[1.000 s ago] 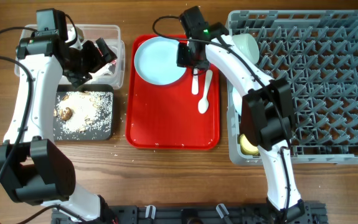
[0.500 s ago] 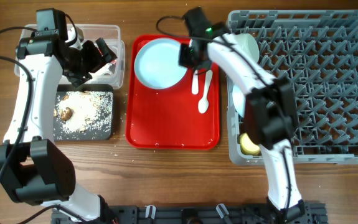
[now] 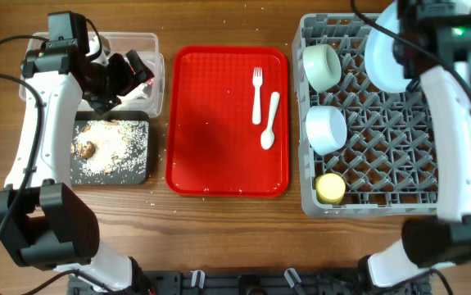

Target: Sort waste into correct bins and load items into the dishwasher rack

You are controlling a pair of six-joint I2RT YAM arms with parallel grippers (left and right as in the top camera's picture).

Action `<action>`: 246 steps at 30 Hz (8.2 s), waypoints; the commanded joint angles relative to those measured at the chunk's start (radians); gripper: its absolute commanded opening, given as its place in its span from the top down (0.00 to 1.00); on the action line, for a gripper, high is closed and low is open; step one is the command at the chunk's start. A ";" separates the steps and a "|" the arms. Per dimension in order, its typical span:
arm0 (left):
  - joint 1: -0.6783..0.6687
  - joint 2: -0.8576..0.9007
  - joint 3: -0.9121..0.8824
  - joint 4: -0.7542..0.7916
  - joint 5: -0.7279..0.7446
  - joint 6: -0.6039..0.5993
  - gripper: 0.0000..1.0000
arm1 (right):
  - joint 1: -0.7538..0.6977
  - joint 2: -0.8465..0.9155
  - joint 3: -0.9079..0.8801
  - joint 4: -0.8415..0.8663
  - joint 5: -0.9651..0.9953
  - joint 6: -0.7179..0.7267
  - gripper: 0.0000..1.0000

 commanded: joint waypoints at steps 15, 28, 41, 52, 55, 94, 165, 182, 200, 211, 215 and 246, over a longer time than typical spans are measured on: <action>-0.002 -0.016 0.013 0.000 0.001 0.005 0.00 | 0.000 0.264 0.002 0.092 -0.475 -0.116 0.00; -0.002 -0.016 0.013 0.000 0.001 0.005 0.00 | 0.133 0.178 0.043 0.163 -0.985 0.065 0.06; -0.002 -0.016 0.013 0.000 0.001 0.005 0.00 | 0.350 0.565 0.040 0.297 -0.864 0.327 0.30; -0.002 -0.016 0.013 0.000 0.001 0.005 0.00 | 0.351 0.699 0.040 0.427 -0.916 0.390 0.59; -0.002 -0.016 0.013 0.000 0.001 0.005 0.00 | 0.355 0.707 0.040 0.428 -0.918 0.414 0.95; -0.002 -0.016 0.013 0.000 0.001 0.005 0.00 | 0.040 -0.068 -0.379 -0.068 -0.651 -0.095 0.48; -0.002 -0.016 0.013 0.000 0.001 0.005 0.00 | -0.043 -0.266 -0.384 -0.051 -0.703 -0.124 0.26; -0.002 -0.016 0.013 0.000 0.001 0.005 0.00 | -0.045 -0.625 -0.340 0.087 -0.722 -0.024 0.00; -0.002 -0.016 0.013 0.000 0.001 0.005 0.00 | -0.076 -1.671 -1.908 1.334 -0.963 -0.169 0.00; -0.002 -0.016 0.013 0.000 0.001 0.005 0.00 | -0.076 -1.740 -1.949 1.322 -0.969 -0.170 0.00; -0.002 -0.016 0.013 0.000 0.001 0.005 0.00 | -0.076 -1.740 -1.949 1.322 -0.969 -0.170 0.00; -0.086 -1.730 -1.567 0.949 -0.185 0.272 0.00 | -0.076 -1.740 -1.949 1.322 -0.969 -0.170 0.00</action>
